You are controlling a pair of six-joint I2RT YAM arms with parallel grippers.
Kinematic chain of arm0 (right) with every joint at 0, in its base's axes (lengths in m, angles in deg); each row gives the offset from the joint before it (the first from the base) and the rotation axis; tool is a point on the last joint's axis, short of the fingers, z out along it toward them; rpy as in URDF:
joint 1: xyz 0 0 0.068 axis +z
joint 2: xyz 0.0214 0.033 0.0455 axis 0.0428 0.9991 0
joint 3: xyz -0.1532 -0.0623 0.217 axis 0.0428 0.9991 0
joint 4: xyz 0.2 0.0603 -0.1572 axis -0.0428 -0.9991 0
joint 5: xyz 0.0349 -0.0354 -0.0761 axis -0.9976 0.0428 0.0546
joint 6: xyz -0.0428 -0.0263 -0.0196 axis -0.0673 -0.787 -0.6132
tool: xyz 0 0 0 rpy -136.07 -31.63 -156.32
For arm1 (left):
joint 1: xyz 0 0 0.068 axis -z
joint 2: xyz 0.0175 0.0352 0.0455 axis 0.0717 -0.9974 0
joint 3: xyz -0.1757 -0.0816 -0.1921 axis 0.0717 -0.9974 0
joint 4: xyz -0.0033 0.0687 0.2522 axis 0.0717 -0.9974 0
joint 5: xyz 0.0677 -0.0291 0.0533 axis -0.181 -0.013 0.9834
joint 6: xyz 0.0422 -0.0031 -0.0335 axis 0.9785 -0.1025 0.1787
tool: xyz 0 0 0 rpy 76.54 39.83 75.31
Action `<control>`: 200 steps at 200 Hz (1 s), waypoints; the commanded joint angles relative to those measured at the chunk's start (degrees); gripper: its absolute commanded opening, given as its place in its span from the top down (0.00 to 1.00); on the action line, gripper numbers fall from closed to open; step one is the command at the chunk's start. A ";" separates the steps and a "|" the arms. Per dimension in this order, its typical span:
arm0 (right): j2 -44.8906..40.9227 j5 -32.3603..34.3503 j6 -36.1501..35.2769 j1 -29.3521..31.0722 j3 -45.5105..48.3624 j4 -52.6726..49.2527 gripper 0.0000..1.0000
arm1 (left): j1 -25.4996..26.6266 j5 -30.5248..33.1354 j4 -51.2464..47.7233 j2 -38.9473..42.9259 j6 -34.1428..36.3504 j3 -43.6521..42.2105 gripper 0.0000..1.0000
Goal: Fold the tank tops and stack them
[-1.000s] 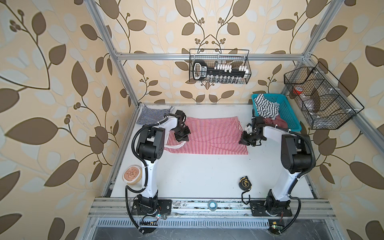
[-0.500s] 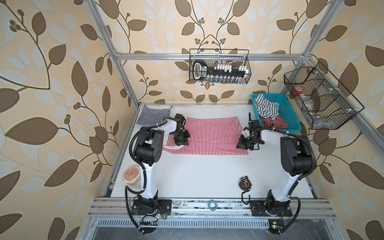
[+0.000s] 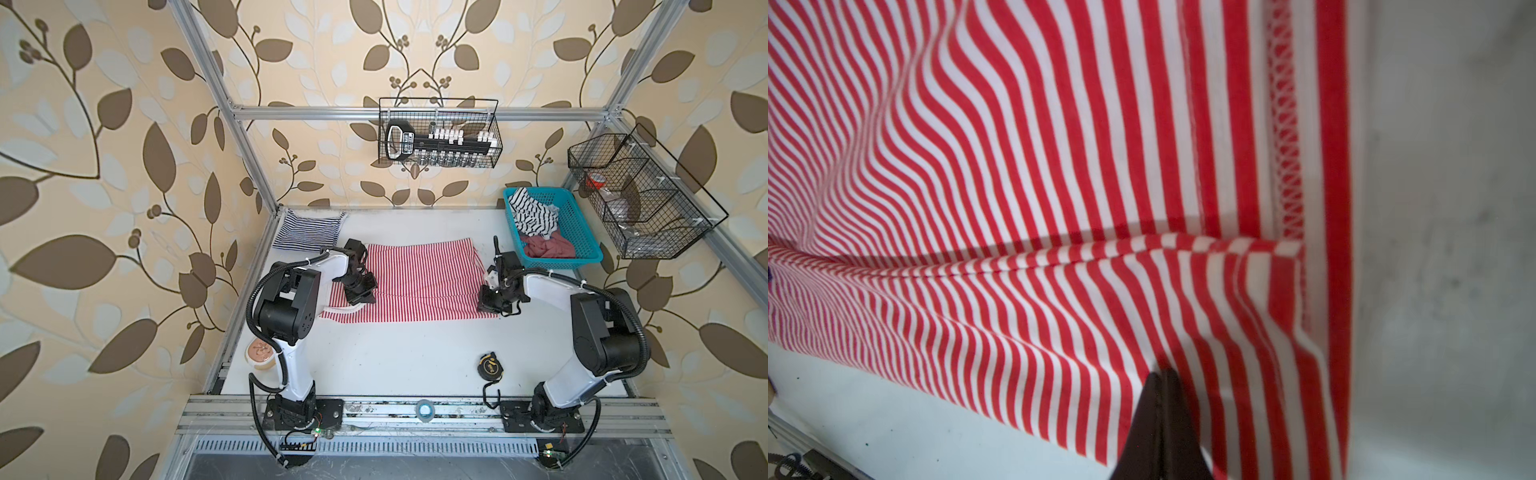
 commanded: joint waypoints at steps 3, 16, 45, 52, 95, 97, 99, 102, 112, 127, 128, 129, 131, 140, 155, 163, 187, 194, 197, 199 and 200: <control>-0.10 4.25 0.65 0.60 4.34 -4.59 0.95 | 0.43 3.55 -4.29 1.41 0.43 -2.32 0.99; -0.95 2.50 0.65 0.63 3.76 -4.52 0.92 | 0.38 4.22 -4.96 2.84 0.29 -0.88 0.99; -4.38 -2.33 0.59 0.65 -2.15 -5.21 0.85 | 0.37 6.18 -8.98 5.93 1.26 9.75 0.95; -4.80 -2.61 0.39 0.56 -4.80 -5.84 0.84 | 0.37 6.70 -10.23 5.90 1.75 13.30 0.93; -0.41 -3.44 -1.53 -2.95 -21.94 -8.24 0.70 | -0.40 8.38 -14.18 -1.20 5.83 32.20 0.72; -0.01 -3.40 -1.56 -3.13 -22.61 -8.27 0.70 | -0.41 8.50 -14.07 -1.66 6.01 32.80 0.71; 0.47 -3.39 -1.59 -3.37 -23.28 -8.28 0.69 | -0.56 8.55 -13.91 -2.04 6.00 33.21 0.71; 1.12 -3.43 -1.77 -3.64 -24.19 -8.28 0.68 | -0.66 8.58 -13.78 -2.68 6.18 34.03 0.70; 3.62 -3.58 -2.15 -4.73 -27.36 -8.14 0.66 | -1.23 8.28 -13.28 -4.94 6.50 36.27 0.67; 7.67 -3.78 -2.87 -6.30 -31.41 -7.84 0.61 | -2.31 7.35 -12.74 -8.70 7.09 39.29 0.59; 7.93 -3.89 -2.96 -6.38 -31.64 -7.71 0.61 | -2.37 7.30 -12.67 -8.87 7.11 39.50 0.59; 8.19 -3.99 -3.04 -6.47 -31.76 -7.64 0.61 | -2.45 7.23 -12.64 -9.22 7.17 39.64 0.58; 8.69 -4.15 -3.17 -6.65 -32.24 -7.42 0.60 | -2.62 7.06 -12.57 -9.71 7.27 40.02 0.57; 10.79 -4.98 -3.54 -7.23 -33.69 -6.10 0.58 | -3.23 6.39 -12.15 -11.85 7.79 41.54 0.55; 14.07 -6.63 -3.32 -7.85 -35.57 -3.80 0.57 | -4.29 4.87 -11.04 -15.11 8.88 43.41 0.52; 15.91 -7.06 -3.09 -7.99 -36.89 -3.10 0.57 | -4.84 3.80 -10.23 -16.56 9.92 44.28 0.50; 21.10 -7.95 -1.87 -8.01 -40.58 -0.81 0.56 | -6.21 2.28 -6.59 -19.74 10.85 45.55 0.48; 22.58 -8.21 -1.49 -8.01 -41.93 -0.50 0.56 | -6.74 1.54 -6.05 -20.72 10.75 46.29 0.48; 23.27 -8.30 -1.38 -8.02 -42.57 -0.46 0.56 | -6.91 1.27 -5.87 -21.23 10.74 46.64 0.48; 23.75 -8.35 -1.37 -8.02 -43.01 -0.46 0.56 | -7.03 1.11 -5.80 -21.48 10.74 46.93 0.48; 24.01 -8.37 -1.28 -8.00 -43.25 -0.46 0.56 | -7.06 1.02 -5.73 -21.63 10.74 47.10 0.48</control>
